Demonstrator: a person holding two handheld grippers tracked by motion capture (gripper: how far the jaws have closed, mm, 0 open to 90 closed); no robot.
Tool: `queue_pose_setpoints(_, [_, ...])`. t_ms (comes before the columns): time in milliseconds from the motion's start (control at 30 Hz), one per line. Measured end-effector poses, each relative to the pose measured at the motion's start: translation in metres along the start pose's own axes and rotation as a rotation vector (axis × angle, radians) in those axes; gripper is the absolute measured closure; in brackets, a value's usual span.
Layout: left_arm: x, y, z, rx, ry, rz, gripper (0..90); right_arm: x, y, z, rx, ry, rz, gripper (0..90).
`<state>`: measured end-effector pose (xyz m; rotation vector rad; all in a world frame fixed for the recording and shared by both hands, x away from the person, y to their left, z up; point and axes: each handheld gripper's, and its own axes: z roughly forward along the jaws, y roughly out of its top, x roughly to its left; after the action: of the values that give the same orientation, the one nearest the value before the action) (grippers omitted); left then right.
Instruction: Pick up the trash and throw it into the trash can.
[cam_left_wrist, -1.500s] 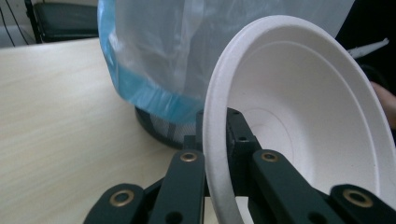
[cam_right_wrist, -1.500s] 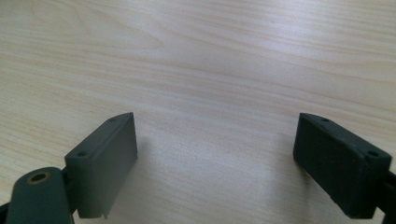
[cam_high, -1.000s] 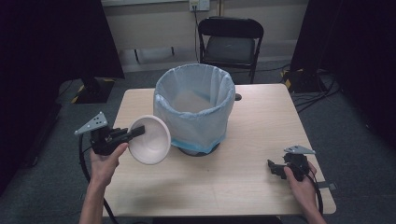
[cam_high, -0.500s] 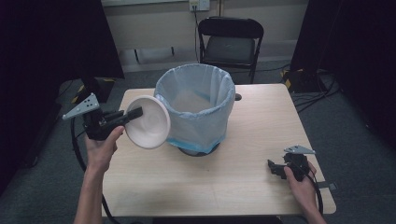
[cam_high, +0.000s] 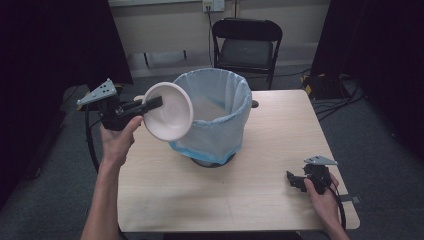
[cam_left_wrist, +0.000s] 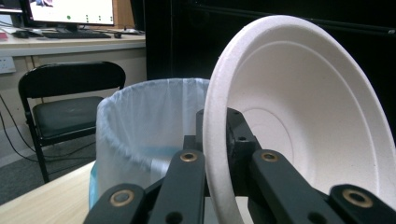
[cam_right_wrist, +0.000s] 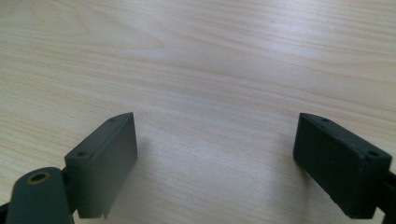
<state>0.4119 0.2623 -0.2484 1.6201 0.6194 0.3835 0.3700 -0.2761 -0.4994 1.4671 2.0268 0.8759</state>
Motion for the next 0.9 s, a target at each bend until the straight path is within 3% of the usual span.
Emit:
queue_pose_setpoints(200, [0.006, 0.015, 0.021, -0.008, -0.012, -0.008, 86.9, 0.0, 0.0, 0.0, 0.0, 0.0, 0.0, 12.9])
queue_pose_setpoints(500, [0.009, 0.029, 0.05, 0.025, -0.02, -0.007, 86.8, 0.0, 0.0, 0.0, 0.0, 0.0, -0.001, 12.9])
queue_pose_setpoints(667, [0.014, 0.038, 0.074, 0.087, -0.006, 0.005, 86.8, 0.0, 0.0, 0.0, 0.0, 0.0, -0.001, 12.9])
queue_pose_setpoints(900, [0.027, 0.04, 0.09, 0.148, 0.019, -0.004, 86.7, 0.0, 0.0, 0.0, 0.0, 0.0, -0.001, 12.9])
